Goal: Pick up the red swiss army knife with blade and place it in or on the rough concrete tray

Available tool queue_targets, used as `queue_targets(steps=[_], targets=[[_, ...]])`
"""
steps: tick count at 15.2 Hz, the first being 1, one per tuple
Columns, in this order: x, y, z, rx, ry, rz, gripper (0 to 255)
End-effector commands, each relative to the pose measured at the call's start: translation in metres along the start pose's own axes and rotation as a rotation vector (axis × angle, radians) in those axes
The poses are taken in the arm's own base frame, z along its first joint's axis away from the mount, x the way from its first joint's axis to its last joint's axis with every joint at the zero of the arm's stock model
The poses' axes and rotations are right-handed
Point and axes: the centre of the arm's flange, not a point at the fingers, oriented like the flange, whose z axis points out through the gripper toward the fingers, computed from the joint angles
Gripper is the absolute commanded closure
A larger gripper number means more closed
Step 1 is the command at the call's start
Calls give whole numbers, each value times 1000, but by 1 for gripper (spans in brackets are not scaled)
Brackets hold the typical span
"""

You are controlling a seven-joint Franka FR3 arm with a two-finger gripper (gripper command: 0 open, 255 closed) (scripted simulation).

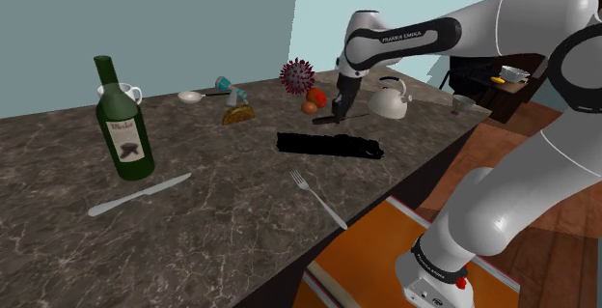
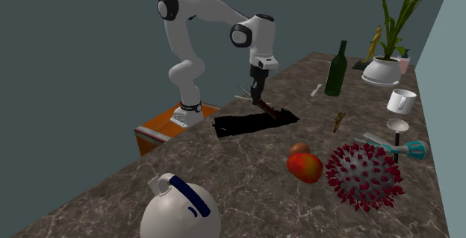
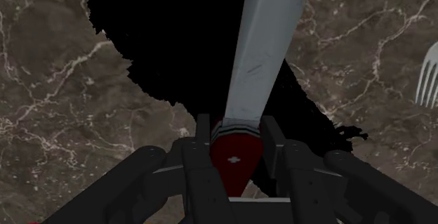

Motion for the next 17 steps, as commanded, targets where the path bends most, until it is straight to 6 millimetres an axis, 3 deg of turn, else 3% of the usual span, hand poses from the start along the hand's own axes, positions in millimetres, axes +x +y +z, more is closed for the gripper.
queue_targets(steps=[1, 13, 17], targets=[[-3, -10, 8, -1, 0, 2, 255], [-1, -11, 72, -1, 0, 2, 255], [-1, -11, 74, -1, 0, 2, 255]])
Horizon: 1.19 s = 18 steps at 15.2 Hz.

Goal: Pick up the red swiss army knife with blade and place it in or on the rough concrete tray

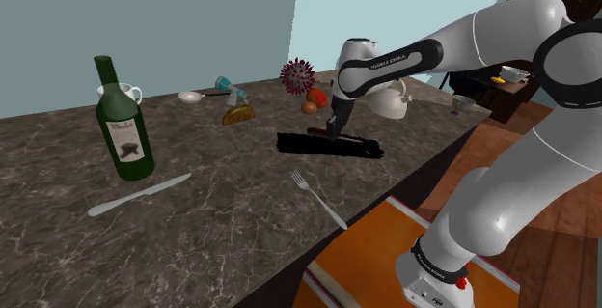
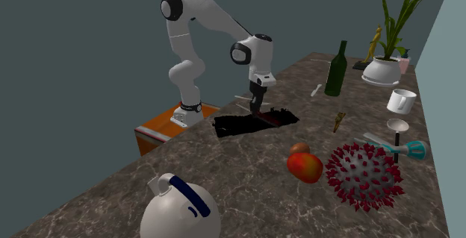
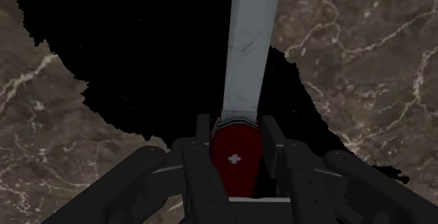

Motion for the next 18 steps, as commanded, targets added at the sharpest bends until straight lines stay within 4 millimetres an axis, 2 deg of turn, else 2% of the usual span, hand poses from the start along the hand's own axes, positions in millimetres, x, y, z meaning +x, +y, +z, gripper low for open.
queue_targets(steps=[1, 4, 5, 10, 14, 18], targets=[[0, 0, 1, 0, -1, -1, 255], [0, 0, 1, 0, -1, -1, 255], [0, 0, 1, 0, -1, -1, 0], [0, 0, 1, 0, -1, -1, 0], [0, 0, -49, 0, -1, -1, 0], [0, 0, -49, 0, -1, -1, 0]])
